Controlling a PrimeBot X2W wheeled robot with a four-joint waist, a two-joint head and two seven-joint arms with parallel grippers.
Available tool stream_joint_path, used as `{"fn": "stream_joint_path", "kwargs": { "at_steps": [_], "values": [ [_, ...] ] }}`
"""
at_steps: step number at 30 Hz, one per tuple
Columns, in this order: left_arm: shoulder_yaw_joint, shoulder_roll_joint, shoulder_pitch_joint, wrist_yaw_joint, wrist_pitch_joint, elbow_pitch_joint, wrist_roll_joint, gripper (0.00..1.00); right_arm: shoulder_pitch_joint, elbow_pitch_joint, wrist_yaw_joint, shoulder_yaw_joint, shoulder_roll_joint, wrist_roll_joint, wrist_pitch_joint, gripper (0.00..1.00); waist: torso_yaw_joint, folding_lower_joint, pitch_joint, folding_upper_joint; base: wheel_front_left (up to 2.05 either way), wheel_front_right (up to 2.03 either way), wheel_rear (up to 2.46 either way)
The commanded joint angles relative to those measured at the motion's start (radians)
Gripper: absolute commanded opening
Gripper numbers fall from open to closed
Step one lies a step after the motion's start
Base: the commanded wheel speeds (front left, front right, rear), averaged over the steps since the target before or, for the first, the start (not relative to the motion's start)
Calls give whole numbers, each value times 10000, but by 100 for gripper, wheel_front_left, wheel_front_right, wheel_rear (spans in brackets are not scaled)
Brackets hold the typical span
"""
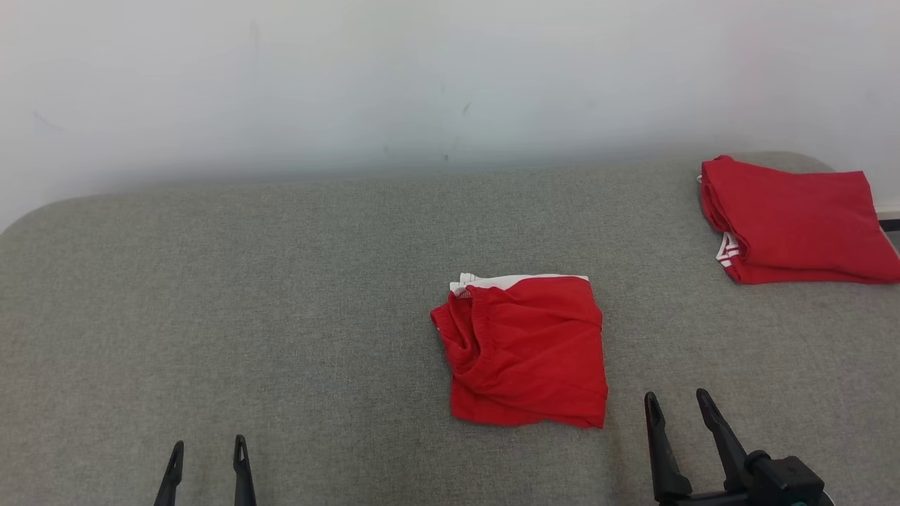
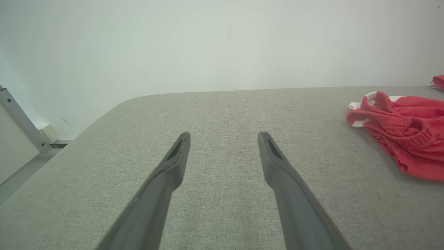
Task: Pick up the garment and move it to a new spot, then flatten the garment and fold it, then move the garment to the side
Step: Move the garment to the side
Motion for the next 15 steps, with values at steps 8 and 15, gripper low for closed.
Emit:
{"fn": "stream_joint_path", "kwargs": {
  "at_steps": [8,15],
  "values": [
    [-64,-11,113,1,-31,0,115,100,117,35,18,-9,33,-56,-37,100,23,1,-28,0,0,0,0],
    [-110,-11,143,61,-31,-45,107,100,103,61,18,-67,34,-36,-37,100,56,1,-27,0,0,0,0]
  ]
}}
